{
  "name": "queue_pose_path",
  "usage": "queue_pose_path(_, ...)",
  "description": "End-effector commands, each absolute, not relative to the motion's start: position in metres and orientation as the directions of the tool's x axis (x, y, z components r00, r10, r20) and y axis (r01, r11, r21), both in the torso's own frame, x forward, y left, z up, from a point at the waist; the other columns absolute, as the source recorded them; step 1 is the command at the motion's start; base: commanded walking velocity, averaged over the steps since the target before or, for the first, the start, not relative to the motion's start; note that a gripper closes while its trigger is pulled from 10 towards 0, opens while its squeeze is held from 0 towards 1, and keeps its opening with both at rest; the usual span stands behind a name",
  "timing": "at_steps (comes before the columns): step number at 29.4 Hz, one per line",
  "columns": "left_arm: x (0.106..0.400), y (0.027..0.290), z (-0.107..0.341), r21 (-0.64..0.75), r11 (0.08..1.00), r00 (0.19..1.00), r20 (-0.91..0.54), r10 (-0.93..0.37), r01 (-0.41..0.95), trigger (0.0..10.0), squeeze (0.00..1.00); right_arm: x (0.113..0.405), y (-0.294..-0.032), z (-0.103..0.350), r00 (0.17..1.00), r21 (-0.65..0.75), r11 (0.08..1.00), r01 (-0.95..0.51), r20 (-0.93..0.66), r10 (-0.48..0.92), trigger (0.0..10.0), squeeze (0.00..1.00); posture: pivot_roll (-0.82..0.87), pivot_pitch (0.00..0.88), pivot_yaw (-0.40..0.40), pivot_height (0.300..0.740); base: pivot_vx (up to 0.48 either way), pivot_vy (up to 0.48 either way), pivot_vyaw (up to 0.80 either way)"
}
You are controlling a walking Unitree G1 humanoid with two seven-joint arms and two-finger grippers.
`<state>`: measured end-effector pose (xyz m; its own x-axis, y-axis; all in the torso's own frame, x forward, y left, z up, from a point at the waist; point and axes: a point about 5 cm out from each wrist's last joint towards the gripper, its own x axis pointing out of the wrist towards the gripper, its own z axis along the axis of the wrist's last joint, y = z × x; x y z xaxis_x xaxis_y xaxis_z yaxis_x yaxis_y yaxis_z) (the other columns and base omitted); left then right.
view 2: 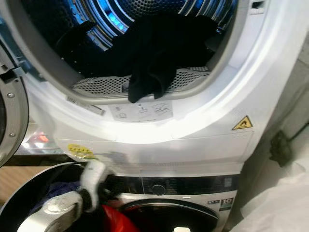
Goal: Clothes washing
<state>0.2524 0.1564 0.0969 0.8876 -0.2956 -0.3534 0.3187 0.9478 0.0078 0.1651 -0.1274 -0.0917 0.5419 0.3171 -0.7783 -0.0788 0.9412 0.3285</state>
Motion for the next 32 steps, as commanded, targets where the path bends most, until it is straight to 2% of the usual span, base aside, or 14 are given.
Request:
queue_pose_path(1, 0.253, 0.170, 0.109, 0.110, 0.958, 0.932, -0.284, -0.224, 0.264, 10.0, 0.00, 0.161, -0.121, -0.093, 0.527, 0.342, 0.937, -0.069, -0.785, 0.326, 10.0, 0.00, 0.07, 0.000, 0.201, 0.740, 0.000, 0.000, 0.00)
queue_pose_path(4, 0.244, 0.168, 0.119, 0.082, 0.946, 0.931, -0.226, -0.288, 0.312, 10.0, 0.00, 0.159, -0.122, -0.094, 0.521, 0.340, 0.938, -0.064, -0.790, 0.322, 10.0, 0.00, 0.07, 0.000, 0.198, 0.740, 0.000, 0.000, 0.00)
queue_pose_path(8, 0.223, 0.165, 0.121, 0.045, 0.906, 0.885, -0.237, -0.400, 0.421, 10.0, 0.00, 0.158, -0.124, -0.095, 0.518, 0.339, 0.939, -0.060, -0.794, 0.319, 10.0, 0.00, 0.07, 0.000, 0.195, 0.740, 0.000, 0.000, 0.00)
queue_pose_path(10, 0.215, 0.171, 0.120, 0.016, 0.909, 0.885, -0.237, -0.401, 0.416, 10.0, 0.00, 0.157, -0.125, -0.095, 0.514, 0.334, 0.940, -0.061, -0.797, 0.317, 10.0, 0.00, 0.07, 0.000, 0.193, 0.740, 0.000, 0.000, 0.00)
queue_pose_path(14, 0.205, 0.195, 0.115, 0.065, 0.951, 0.924, -0.263, -0.276, 0.302, 10.0, 0.00, 0.154, -0.128, -0.097, 0.506, 0.325, 0.944, -0.055, -0.806, 0.307, 10.0, 0.00, 0.08, 0.000, 0.195, 0.740, 0.000, 0.000, 0.00)
queue_pose_path(16, 0.203, 0.218, 0.108, 0.070, 0.984, 0.949, -0.282, -0.141, 0.167, 10.0, 0.00, 0.151, -0.130, -0.098, 0.498, 0.317, 0.947, -0.045, -0.815, 0.296, 10.0, 0.00, 0.09, 0.000, 0.194, 0.740, 0.000, 0.000, 0.00)
queue_pose_path(18, 0.203, 0.221, 0.106, 0.067, 0.986, 0.951, -0.283, -0.126, 0.151, 10.0, 0.00, 0.151, -0.131, -0.098, 0.497, 0.317, 0.947, -0.045, -0.815, 0.296, 10.0, 0.00, 0.09, 0.000, 0.194, 0.740, 0.000, 0.000, 0.00)
queue_pose_path(19, 0.203, 0.230, 0.100, 0.092, 0.990, 0.948, -0.308, -0.076, 0.109, 10.0, 0.00, 0.151, -0.131, -0.098, 0.496, 0.317, 0.948, -0.044, -0.816, 0.296, 10.0, 0.00, 0.09, 0.000, 0.189, 0.740, 0.000, 0.000, 0.00)
queue_pose_path(20, 0.204, 0.256, 0.086, 0.115, 0.993, 0.931, -0.360, 0.056, -0.015, 10.0, 0.00, 0.149, -0.130, -0.099, 0.491, 0.318, 0.947, -0.045, -0.818, 0.298, 10.0, 0.00, 0.10, 0.000, 0.184, 0.740, 0.000, 0.000, 0.00)
queue_pose_path(21, 0.204, 0.268, 0.077, 0.148, 0.987, 0.910, -0.398, 0.112, -0.056, 10.0, 0.00, 0.149, -0.130, -0.099, 0.489, 0.318, 0.947, -0.046, -0.820, 0.299, 10.0, 0.00, 0.10, 0.000, 0.177, 0.740, 0.000, 0.000, 0.00)
queue_pose_path(25, 0.200, 0.298, 0.059, 0.196, 0.967, 0.857, -0.459, 0.236, -0.162, 10.0, 0.00, 0.148, -0.131, -0.099, 0.485, 0.318, 0.946, -0.058, -0.820, 0.305, 10.0, 0.00, 0.10, 0.000, 0.171, 0.740, 0.000, 0.000, 0.00)
queue_pose_path(27, 0.198, 0.307, 0.052, 0.193, 0.959, 0.827, -0.489, 0.278, -0.208, 10.0, 0.00, 0.148, -0.133, -0.099, 0.486, 0.316, 0.947, -0.058, -0.820, 0.303, 10.0, 0.00, 0.10, 0.000, 0.170, 0.740, 0.000, 0.000, 0.00)
queue_pose_path(29, 0.194, 0.313, 0.039, 0.231, 0.954, 0.788, -0.543, 0.289, -0.190, 10.0, 0.00, 0.148, -0.136, -0.099, 0.488, 0.312, 0.949, -0.056, -0.820, 0.298, 10.0, 0.00, 0.09, 0.000, 0.167, 0.740, 0.000, 0.000, 0.00)
queue_pose_path(32, 0.192, 0.318, 0.031, 0.204, 0.955, 0.759, -0.580, 0.297, -0.217, 10.0, 0.00, 0.148, -0.137, -0.099, 0.487, 0.310, 0.949, -0.056, -0.821, 0.297, 10.0, 0.00, 0.09, 0.000, 0.159, 0.740, 0.000, 0.000, 0.00)
